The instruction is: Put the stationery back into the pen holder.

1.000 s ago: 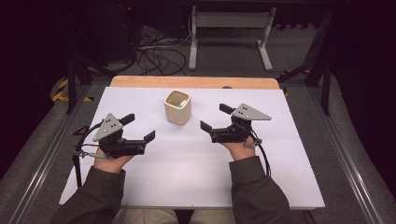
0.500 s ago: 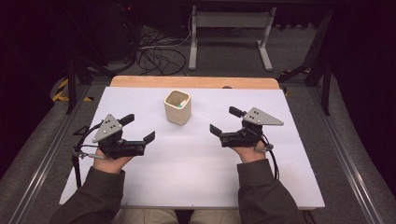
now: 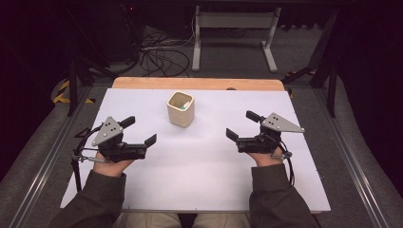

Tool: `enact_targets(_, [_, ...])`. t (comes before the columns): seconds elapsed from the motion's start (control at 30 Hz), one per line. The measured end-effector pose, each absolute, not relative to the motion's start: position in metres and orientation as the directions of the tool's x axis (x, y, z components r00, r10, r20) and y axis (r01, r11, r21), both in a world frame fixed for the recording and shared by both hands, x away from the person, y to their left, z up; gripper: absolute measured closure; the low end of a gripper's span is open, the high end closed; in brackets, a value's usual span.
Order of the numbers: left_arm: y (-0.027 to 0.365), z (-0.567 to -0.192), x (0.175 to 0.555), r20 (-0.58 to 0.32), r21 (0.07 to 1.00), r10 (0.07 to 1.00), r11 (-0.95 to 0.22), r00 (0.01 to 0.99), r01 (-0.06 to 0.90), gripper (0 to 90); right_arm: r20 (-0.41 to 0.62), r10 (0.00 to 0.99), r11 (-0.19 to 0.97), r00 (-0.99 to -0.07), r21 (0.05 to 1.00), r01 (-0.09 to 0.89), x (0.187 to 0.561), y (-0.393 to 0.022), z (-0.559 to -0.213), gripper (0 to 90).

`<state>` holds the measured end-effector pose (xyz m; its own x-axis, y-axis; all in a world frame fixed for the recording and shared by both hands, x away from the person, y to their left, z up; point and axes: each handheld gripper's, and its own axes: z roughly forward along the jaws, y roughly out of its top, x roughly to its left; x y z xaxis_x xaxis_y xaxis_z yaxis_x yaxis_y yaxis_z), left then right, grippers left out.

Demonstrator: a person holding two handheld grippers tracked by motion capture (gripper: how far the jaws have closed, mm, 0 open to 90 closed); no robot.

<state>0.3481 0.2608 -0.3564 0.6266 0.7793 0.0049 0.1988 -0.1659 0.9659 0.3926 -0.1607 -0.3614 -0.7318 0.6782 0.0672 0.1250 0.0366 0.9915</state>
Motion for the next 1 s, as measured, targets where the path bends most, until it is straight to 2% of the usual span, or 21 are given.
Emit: enact_targets(1.0, [0.268,-0.354,0.345,0.010,0.967,0.787,-0.164,0.617,0.193,4.0,0.071,0.715,0.005,-0.696,0.994,0.106,0.378,-0.206,-0.354,1.9])
